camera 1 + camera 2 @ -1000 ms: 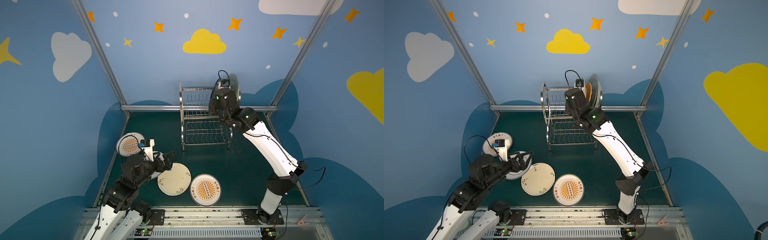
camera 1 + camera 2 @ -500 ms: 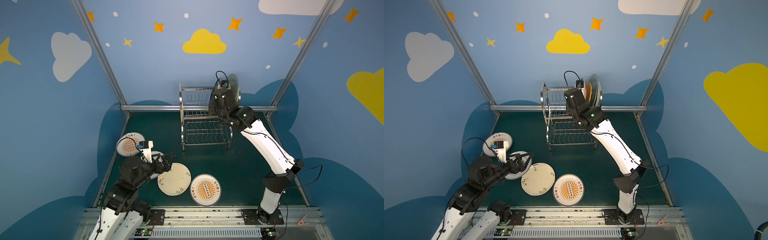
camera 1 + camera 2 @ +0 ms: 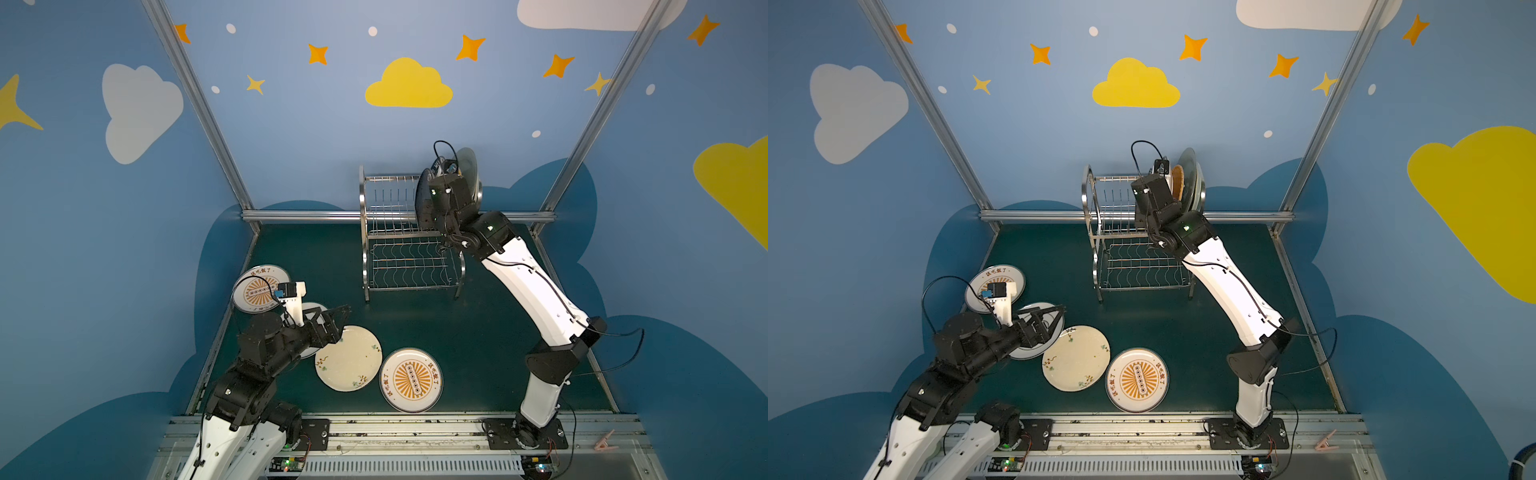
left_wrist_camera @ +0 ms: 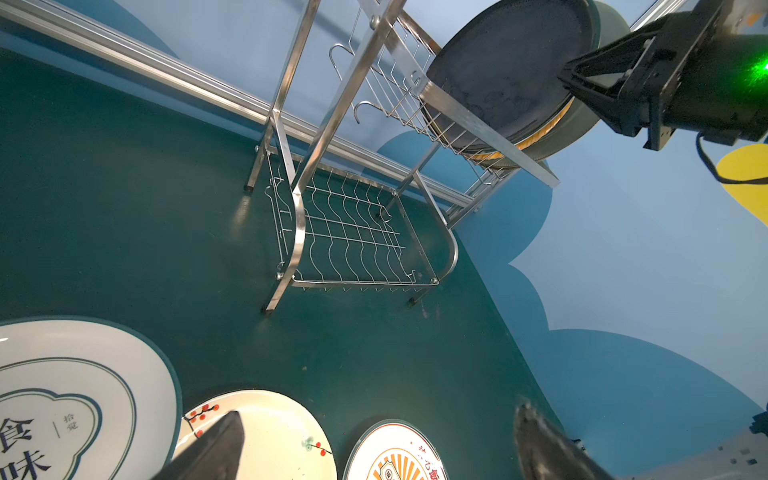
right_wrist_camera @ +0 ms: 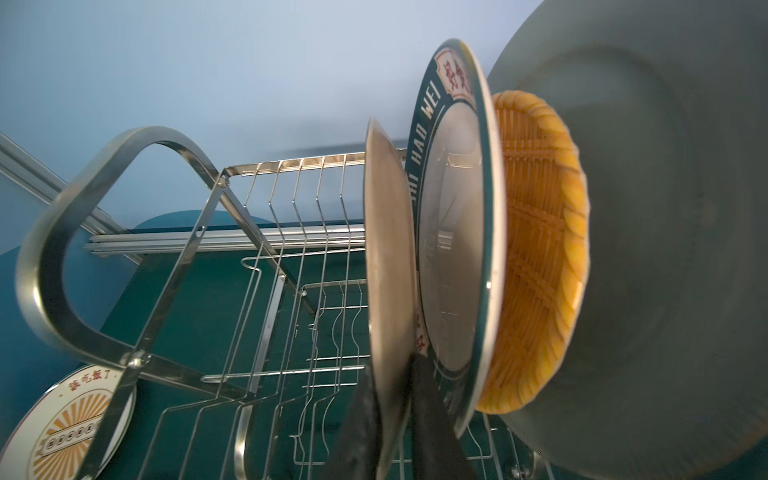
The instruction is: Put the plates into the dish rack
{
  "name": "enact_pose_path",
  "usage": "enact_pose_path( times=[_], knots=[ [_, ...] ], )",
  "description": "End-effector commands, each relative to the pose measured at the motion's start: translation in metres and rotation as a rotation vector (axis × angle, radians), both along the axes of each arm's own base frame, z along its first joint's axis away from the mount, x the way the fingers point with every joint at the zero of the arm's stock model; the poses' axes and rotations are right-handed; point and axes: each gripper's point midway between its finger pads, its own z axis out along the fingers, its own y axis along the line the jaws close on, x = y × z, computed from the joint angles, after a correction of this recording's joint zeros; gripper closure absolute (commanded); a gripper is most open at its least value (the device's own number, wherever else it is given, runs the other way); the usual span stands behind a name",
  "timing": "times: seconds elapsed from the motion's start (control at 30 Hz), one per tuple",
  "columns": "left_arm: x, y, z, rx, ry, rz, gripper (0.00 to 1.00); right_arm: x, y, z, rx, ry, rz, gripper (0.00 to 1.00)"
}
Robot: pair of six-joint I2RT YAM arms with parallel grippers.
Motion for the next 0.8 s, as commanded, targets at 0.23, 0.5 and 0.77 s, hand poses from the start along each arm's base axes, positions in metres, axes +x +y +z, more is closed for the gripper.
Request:
enact_pose_path(
  times=[0.23,0.5,0.77],
  knots=[
    [0.000,-0.001,0.005,-0.011,-0.023,-0.005,0.00,0.003,-0.002,-0.005,0.006,0.030,0.014,0.84],
    [0.001,0.000,0.004,-0.008,-0.019,-0.003,0.00,0.003,-0.008,-0.006,0.036,0.039,0.022,0.71],
    [0.003,0.000,0.002,-0.007,-0.012,0.000,0.00,-0.002,-0.009,0.002,0.062,0.027,0.039,0.56]
  ],
)
